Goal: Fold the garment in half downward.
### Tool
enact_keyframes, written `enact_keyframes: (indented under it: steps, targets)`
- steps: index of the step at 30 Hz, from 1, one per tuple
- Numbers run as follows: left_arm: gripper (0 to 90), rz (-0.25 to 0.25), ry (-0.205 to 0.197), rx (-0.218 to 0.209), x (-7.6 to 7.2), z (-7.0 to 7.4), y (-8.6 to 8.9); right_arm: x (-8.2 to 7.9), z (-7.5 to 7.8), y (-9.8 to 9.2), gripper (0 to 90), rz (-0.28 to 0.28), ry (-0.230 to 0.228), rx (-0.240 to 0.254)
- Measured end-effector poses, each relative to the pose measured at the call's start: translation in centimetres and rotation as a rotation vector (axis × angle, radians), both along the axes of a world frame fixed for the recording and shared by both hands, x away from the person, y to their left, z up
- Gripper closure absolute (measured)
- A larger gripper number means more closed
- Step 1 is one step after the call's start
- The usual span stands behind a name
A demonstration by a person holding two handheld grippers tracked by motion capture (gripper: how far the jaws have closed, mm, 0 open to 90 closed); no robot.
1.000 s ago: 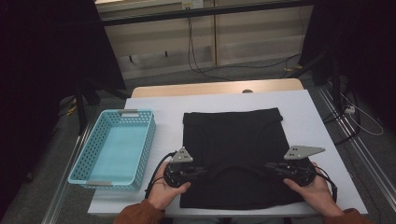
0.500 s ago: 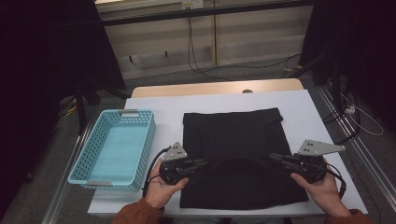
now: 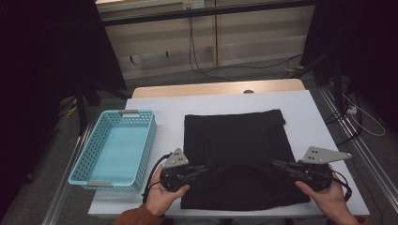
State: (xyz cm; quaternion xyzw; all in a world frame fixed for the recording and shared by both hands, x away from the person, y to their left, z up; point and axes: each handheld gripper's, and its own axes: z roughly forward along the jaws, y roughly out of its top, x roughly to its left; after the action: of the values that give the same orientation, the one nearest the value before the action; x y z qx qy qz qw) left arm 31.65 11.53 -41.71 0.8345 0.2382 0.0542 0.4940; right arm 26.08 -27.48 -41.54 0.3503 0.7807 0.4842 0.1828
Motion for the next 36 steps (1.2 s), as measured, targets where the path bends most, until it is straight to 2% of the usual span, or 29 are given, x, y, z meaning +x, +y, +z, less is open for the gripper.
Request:
enact_keyframes:
  steps: [12,16,32,36]
  targets:
    - [84.7,-0.012,0.007,-0.001,-1.0,-0.2,0.3,-1.2,-0.4,-0.3,88.3,0.002,0.013,-0.007]
    - [84.6,-0.017,0.022,-0.005,-1.5,-0.3,0.3,-1.7,-0.4,-0.4,88.3,0.003,0.016,-0.002]
    - [84.7,-0.043,0.031,0.013,-3.4,-0.6,0.7,-3.7,-0.8,-0.1,88.3,0.028,0.029,-0.002]
    - [84.6,-0.048,0.043,0.005,-4.0,-0.6,0.8,-4.1,-0.8,-0.1,88.3,0.031,0.029,0.003]
